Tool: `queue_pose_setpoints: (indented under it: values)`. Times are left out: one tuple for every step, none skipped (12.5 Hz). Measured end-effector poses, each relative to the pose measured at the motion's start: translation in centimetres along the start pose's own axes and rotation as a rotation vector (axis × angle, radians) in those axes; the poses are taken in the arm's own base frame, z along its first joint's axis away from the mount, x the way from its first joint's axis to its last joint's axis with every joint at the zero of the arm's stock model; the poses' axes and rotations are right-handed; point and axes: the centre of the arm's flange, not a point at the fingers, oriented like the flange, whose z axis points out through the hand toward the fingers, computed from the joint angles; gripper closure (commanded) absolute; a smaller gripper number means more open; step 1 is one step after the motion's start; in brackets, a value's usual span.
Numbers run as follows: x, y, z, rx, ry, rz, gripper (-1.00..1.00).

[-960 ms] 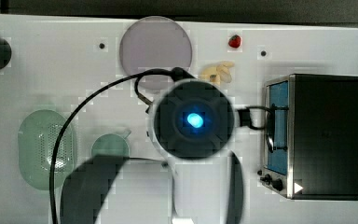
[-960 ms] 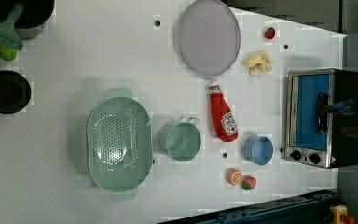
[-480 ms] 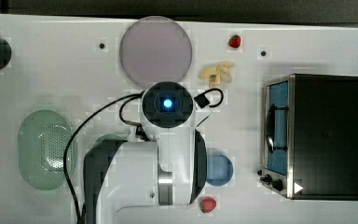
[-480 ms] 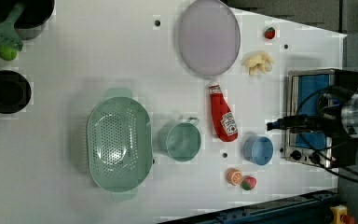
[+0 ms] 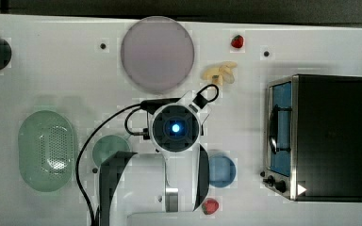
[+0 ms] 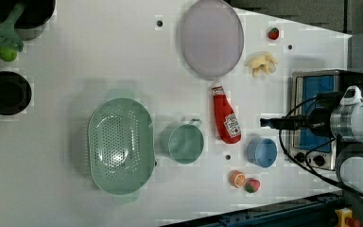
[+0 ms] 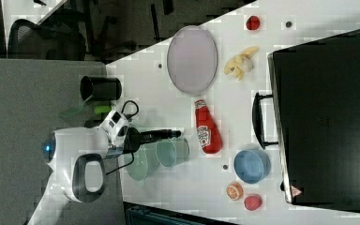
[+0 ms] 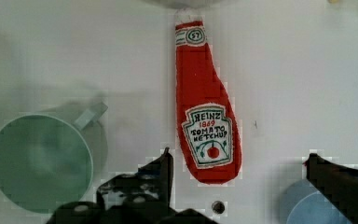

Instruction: Pick Ketchup from the table and place it in strainer.

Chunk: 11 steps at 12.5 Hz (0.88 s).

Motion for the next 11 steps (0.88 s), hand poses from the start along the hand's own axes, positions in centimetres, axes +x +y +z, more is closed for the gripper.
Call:
queue_pose_setpoints:
  values:
    - [-0.1, -0.1, 0.9, 0.0, 0.006, -0.008, -1.0]
    - [0.1, -0.1, 2.0, 0.003, 0.01, -0.019, -1.0]
    - [0.4, 0.0, 3.5, 0.007, 0.0, -0.03, -1.0]
    - [0.4, 0.1, 5.4, 0.009, -0.005, -0.031, -1.0]
    - [0.5, 0.2, 7.5, 0.013, -0.003, -0.032, -1.0]
    - [0.6, 0.1, 9.8, 0.022, -0.018, -0.037, -1.0]
    - [0.6, 0.0, 12.3, 0.032, -0.04, -0.04, -1.0]
    - [0.2, 0.2, 14.7, 0.038, -0.058, -0.039, -1.0]
    - [-0.4, 0.4, 17.1, 0.04, -0.08, -0.045, -1.0]
    - [-1.2, 0.4, 19.0, 0.046, -0.109, -0.047, -1.0]
    - [-1.6, 0.5, 20.4, 0.052, -0.136, -0.047, -1.0]
